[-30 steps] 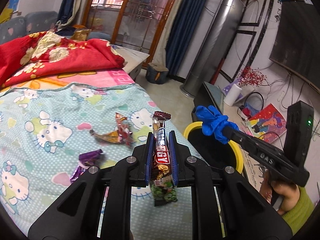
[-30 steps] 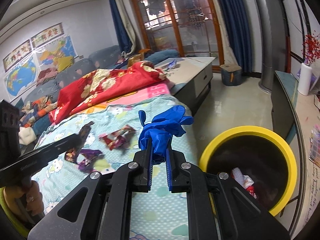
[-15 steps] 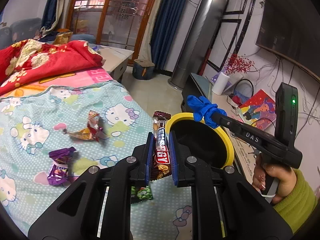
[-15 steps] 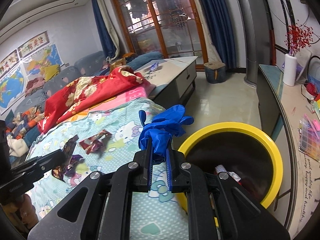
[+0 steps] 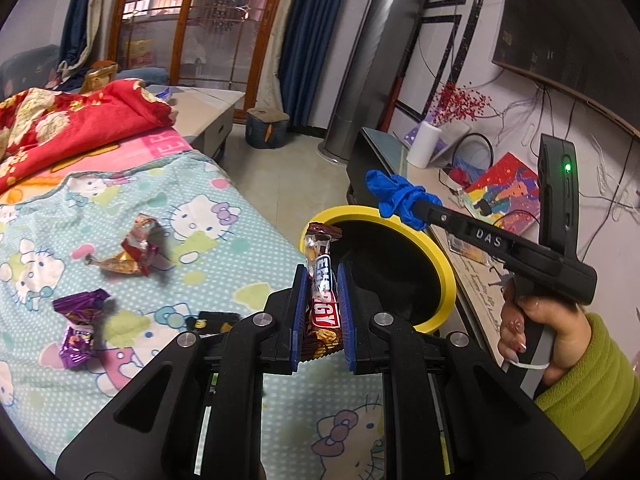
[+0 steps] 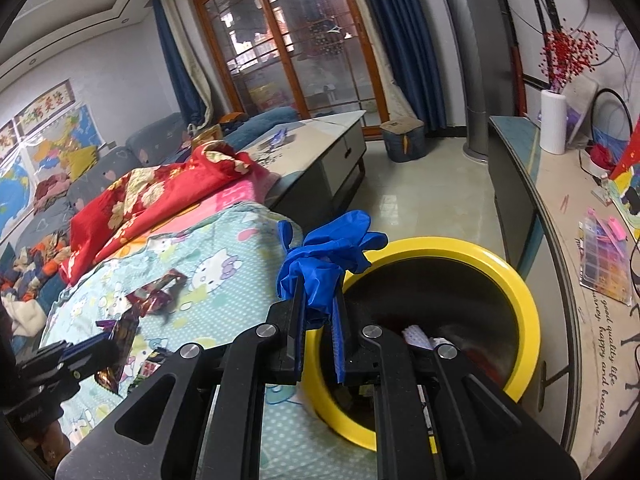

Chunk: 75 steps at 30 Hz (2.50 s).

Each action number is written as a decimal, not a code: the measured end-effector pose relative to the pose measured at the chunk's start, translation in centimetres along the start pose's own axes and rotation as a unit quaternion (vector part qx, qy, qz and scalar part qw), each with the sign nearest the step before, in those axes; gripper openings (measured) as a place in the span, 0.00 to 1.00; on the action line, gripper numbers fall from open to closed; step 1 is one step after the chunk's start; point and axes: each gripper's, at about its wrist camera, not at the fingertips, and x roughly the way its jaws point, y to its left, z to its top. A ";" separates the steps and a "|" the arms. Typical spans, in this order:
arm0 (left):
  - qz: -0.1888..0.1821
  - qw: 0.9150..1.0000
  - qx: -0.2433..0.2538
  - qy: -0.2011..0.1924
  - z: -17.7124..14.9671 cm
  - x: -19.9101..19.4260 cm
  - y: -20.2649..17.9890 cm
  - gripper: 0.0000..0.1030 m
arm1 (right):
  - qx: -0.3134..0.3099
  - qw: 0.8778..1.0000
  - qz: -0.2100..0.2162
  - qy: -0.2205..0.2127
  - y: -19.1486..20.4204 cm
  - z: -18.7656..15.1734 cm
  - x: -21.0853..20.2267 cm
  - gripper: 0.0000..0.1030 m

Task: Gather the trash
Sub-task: 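Carry the candy wrapper and blue glove with both tools over the bin, then open both tools to drop the candy wrapper and glove into the bin, then move both open tools back toward the green snack packet on the bed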

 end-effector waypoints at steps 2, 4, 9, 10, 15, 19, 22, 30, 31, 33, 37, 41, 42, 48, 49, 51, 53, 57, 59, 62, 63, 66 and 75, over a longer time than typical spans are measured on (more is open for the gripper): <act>-0.003 1.000 0.004 0.004 -0.1 0.4 -0.5 0.10 | 0.006 1.000 -0.005 -0.001 -0.8 0.0 0.0 0.10; -0.005 1.000 0.009 0.007 -0.1 0.7 -0.9 0.10 | 0.012 1.000 -0.008 -0.002 -1.3 0.0 -0.1 0.10; -0.012 1.000 0.020 0.016 -0.3 1.6 -1.9 0.10 | 0.028 0.999 -0.015 0.000 -2.9 -0.2 -0.1 0.10; -0.013 1.000 0.021 0.017 -0.3 1.7 -2.1 0.10 | 0.031 0.999 -0.016 0.000 -3.1 -0.2 -0.1 0.10; -0.022 0.999 0.034 0.027 -0.3 2.8 -3.4 0.10 | 0.043 0.999 -0.021 0.002 -4.5 -0.4 -0.1 0.10; -0.027 0.998 0.045 0.036 -0.4 3.8 -4.3 0.10 | 0.051 0.998 -0.027 0.007 -5.4 -0.5 0.1 0.10; -0.030 0.997 0.051 0.044 -0.5 4.6 -4.8 0.10 | 0.058 0.998 -0.035 0.011 -6.2 -0.7 0.3 0.10; -0.031 0.995 0.072 0.065 -0.7 7.2 -6.0 0.10 | 0.075 0.996 -0.047 0.024 -8.3 -1.3 1.0 0.11; -0.031 0.994 0.075 0.067 -0.8 7.5 -6.2 0.10 | 0.077 0.996 -0.049 0.025 -8.5 -1.4 1.1 0.11; -0.033 0.994 0.082 0.071 -0.8 8.1 -6.5 0.10 | 0.080 0.995 -0.050 0.029 -8.9 -1.6 1.3 0.11; -0.034 0.992 0.088 0.078 -0.9 9.3 -7.2 0.10 | 0.087 0.994 -0.054 0.035 -9.6 -1.9 1.6 0.11; -0.032 0.992 0.092 0.086 -1.1 10.4 -7.5 0.10 | 0.092 0.993 -0.053 0.046 -10.4 -2.4 2.1 0.11; -0.029 0.991 0.095 0.087 -1.1 10.8 -7.7 0.10 | 0.093 0.993 -0.053 0.049 -10.6 -2.5 2.2 0.11; -0.016 0.991 0.100 0.086 -0.1 12.6 -8.2 0.12 | 0.105 0.992 -0.056 0.052 -11.4 -2.6 2.2 0.19; -0.013 0.992 0.098 0.081 0.1 12.7 -8.2 0.19 | 0.107 0.992 -0.055 0.049 -11.5 -2.5 2.1 0.20; -0.002 0.993 0.092 0.071 0.4 12.6 -8.1 0.41 | 0.107 0.992 -0.060 0.042 -11.6 -2.4 1.7 0.33; 0.004 0.994 0.084 0.064 0.6 12.4 -7.8 0.53 | 0.109 0.992 -0.061 0.034 -11.7 -2.3 1.4 0.38; 0.004 0.997 0.061 0.050 1.0 11.6 -6.9 0.88 | 0.111 0.992 -0.061 0.029 -11.7 -2.2 1.1 0.40; 0.006 0.998 0.052 0.041 1.1 11.0 -6.5 0.88 | 0.111 0.992 -0.060 0.027 -11.5 -2.1 1.0 0.40; 0.014 0.998 0.051 0.032 1.4 10.3 -6.2 0.89 | 0.108 0.992 -0.060 0.025 -11.0 -2.0 0.9 0.47; 0.017 0.998 0.051 0.025 1.4 9.9 -6.0 0.89 | 0.106 0.992 -0.060 0.023 -10.8 -1.9 0.8 0.48; 0.024 0.998 0.051 0.012 1.5 8.9 -5.8 0.89 | 0.096 0.994 -0.057 0.019 -10.0 -1.7 0.6 0.48; 0.055 0.997 0.043 -0.023 2.1 6.4 -4.2 0.89 | 0.073 0.997 -0.039 0.010 -7.0 -1.2 0.2 0.52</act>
